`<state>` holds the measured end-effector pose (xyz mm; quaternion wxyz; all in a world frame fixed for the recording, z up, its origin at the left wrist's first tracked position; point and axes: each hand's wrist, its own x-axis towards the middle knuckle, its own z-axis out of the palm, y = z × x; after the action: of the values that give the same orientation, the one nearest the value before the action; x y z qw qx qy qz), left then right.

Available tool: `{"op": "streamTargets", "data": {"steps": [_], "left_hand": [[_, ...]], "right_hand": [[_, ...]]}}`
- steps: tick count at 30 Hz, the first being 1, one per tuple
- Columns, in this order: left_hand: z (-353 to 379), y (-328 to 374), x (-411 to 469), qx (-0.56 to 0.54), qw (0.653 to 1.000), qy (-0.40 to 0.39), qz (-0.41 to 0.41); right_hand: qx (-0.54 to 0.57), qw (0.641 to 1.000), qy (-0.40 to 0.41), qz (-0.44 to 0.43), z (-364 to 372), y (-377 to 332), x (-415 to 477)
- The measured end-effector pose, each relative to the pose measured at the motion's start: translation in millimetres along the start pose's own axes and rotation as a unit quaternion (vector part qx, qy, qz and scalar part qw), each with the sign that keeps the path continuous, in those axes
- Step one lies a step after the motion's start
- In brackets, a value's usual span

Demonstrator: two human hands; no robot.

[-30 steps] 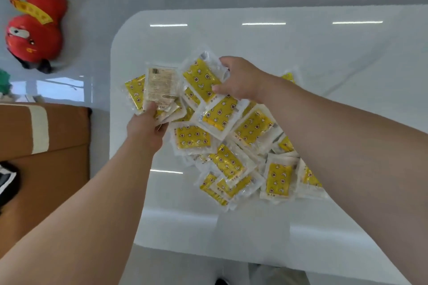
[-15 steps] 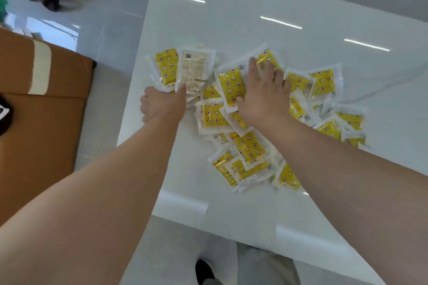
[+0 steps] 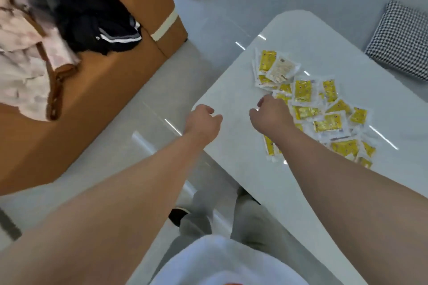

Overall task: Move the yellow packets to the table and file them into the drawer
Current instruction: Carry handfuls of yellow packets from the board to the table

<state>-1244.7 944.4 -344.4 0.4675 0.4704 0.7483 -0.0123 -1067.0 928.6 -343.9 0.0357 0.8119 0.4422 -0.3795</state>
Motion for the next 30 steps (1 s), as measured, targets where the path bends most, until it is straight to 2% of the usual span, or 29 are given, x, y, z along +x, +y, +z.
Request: {"op": "streamTargets", "data": {"steps": [3, 7, 10, 13, 19, 24, 26, 30], "left_hand": [[-61.5, -55.5, -56.0, -0.006, 1.0, -0.004, 0.026], [-149.1, -138.5, -126.3, 0.05, 0.997, 0.006, 0.05], [-208.5, -207.7, -170.4, 0.075, 0.996, 0.023, 0.047], [-256.9, -275.6, -199.7, 0.041, 0.997, 0.064, 0.007], [-324.1, -401.2, -244.7, -0.1, 0.971, 0.187, -0.114], [-327.7, -478.3, -271.3, -0.202, 0.925, 0.231, -0.225], [-322.2, -498.5, -284.4, -0.237, 0.897, 0.254, -0.273], [-296.6, -520.2, -329.4, -0.321, 0.819, 0.296, -0.373]], "right_hand": [[-0.007, 0.999, -0.01, -0.037, 20.2, -60.8, -69.4], [-0.07, 0.992, -0.027, -0.104, 59.4, -137.7, -167.9], [-0.139, 0.974, -0.067, -0.165, 95.8, -199.5, -233.9], [-0.216, 0.941, -0.088, -0.244, 135.6, -265.0, -286.5], [-0.346, 0.836, -0.108, -0.412, 226.7, -380.1, -369.9], [-0.406, 0.731, -0.152, -0.527, 299.4, -440.6, -417.2], [-0.428, 0.687, -0.18, -0.559, 325.8, -454.9, -431.4], [-0.48, 0.594, -0.235, -0.601, 364.5, -464.9, -468.2]]}}
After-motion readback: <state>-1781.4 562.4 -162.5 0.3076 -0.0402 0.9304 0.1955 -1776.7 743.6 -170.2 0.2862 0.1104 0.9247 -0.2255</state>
